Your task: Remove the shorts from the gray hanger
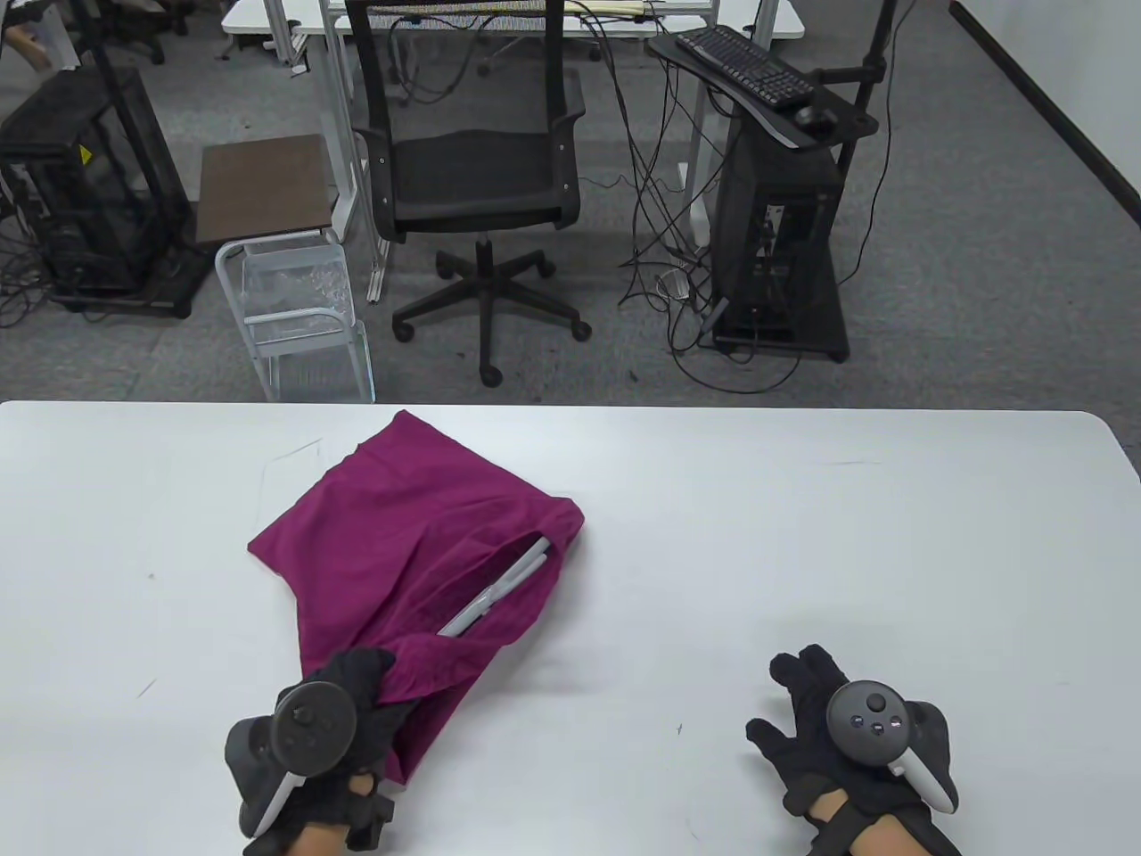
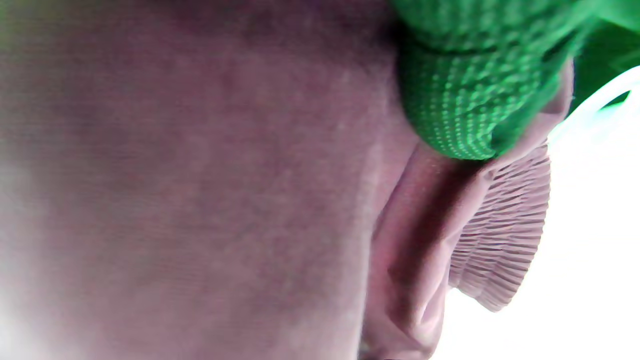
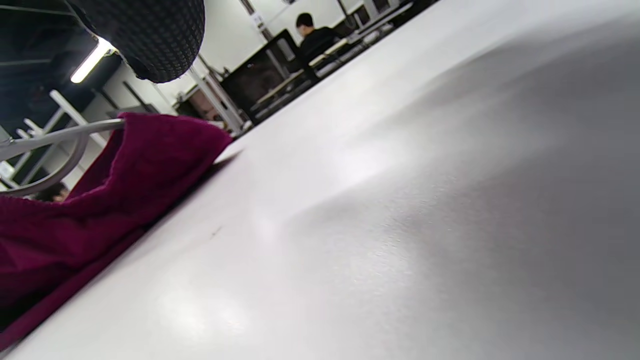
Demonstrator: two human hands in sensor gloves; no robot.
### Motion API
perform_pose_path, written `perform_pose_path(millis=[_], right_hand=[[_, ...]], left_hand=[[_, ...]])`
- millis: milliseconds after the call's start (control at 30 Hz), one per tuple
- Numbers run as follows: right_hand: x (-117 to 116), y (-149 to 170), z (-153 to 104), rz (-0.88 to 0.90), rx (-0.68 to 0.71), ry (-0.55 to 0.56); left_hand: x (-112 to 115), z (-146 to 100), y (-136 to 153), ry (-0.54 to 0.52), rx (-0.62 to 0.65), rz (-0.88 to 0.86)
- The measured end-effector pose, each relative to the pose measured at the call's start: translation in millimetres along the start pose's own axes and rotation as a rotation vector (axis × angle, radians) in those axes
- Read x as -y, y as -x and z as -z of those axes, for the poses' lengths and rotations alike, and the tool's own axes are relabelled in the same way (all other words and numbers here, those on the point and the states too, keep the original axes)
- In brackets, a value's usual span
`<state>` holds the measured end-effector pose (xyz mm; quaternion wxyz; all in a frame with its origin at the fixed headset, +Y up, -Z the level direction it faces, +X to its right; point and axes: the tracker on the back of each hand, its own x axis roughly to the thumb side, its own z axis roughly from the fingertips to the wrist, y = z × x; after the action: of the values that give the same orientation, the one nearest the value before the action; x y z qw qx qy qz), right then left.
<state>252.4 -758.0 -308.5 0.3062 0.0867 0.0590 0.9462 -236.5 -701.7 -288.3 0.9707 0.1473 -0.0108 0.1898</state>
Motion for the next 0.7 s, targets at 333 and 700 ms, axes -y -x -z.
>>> perform_pose_path(millis=[333, 700], right_hand=[[4.6, -31.5, -12.2, 0.049, 0.229, 0.101], [-11.4, -50.2, -6.8, -0.151, 0.253, 0.113]], left_hand=[[15.1, -25.3, -82.2, 0.005, 0.359, 0.136], [14.5, -33.2, -90.6, -0.019, 0.515, 0.063]])
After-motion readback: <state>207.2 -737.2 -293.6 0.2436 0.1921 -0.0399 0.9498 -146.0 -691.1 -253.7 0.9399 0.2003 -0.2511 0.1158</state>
